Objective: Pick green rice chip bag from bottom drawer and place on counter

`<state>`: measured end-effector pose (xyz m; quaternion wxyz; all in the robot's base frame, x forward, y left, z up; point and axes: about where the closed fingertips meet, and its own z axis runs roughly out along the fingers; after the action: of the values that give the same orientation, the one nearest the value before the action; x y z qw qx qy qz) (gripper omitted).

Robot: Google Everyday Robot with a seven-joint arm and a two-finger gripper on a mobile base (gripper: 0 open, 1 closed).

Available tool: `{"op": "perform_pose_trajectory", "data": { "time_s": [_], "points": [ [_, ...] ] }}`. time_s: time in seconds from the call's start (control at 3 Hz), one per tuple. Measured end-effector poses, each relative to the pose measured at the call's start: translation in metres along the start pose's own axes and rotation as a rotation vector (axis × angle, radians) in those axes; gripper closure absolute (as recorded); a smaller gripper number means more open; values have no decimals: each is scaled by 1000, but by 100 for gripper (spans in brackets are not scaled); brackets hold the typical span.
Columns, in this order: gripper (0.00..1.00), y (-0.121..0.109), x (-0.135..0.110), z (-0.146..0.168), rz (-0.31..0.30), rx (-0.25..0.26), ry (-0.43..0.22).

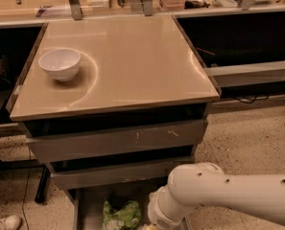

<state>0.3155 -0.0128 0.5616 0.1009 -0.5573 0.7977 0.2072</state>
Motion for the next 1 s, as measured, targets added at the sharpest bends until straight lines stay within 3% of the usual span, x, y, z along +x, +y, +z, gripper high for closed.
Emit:
{"op": "perform_pose_trajectory", "data": {
  "time_s": [0.67,1.0],
  "points": [
    [0,-68,3,86,33,94,-38],
    [0,-67,4,93,34,91,-27]
  ]
}}
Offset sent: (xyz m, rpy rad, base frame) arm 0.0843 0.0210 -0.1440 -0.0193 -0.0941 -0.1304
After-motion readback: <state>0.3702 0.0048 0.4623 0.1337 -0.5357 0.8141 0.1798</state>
